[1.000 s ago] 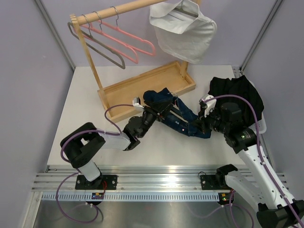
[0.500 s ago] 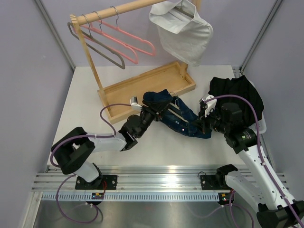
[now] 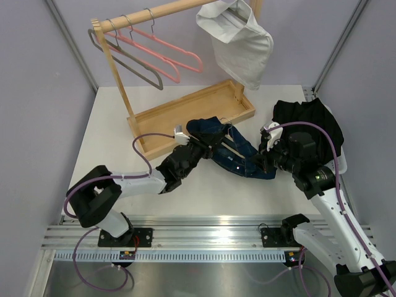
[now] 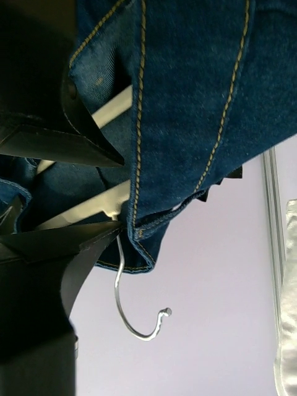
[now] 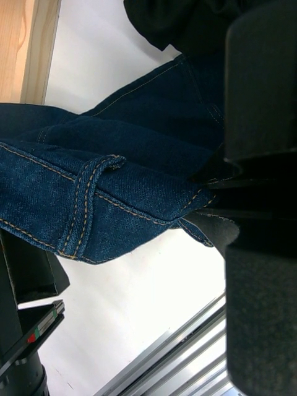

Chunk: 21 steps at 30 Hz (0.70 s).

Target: Remove the skirt from the hanger

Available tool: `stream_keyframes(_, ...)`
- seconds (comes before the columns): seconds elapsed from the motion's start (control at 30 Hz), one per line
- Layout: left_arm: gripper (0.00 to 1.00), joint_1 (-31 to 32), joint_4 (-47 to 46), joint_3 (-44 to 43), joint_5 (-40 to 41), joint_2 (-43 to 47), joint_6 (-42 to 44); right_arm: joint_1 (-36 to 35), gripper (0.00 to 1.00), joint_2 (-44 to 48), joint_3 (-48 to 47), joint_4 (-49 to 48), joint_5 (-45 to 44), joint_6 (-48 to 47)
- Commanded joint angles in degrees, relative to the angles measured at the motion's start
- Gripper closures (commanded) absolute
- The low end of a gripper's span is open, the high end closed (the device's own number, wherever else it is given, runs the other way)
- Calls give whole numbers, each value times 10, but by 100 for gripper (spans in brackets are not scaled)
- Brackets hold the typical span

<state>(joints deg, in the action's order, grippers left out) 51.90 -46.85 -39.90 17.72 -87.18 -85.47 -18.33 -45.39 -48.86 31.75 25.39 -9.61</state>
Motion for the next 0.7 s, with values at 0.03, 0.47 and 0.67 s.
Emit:
stream_keyframes(0.03,56,3,-4,-46,23,-17,18,-2,100,7,-27,-41,28,11)
stream_keyframes(0.47,53,0,54,-120,10,-75,3,-7,100,15,-32,-32,20,1)
stream_keyframes(0.67,52,-11,55,-135,-15,-86,12,-6,100,22,-42,-7,24,-39)
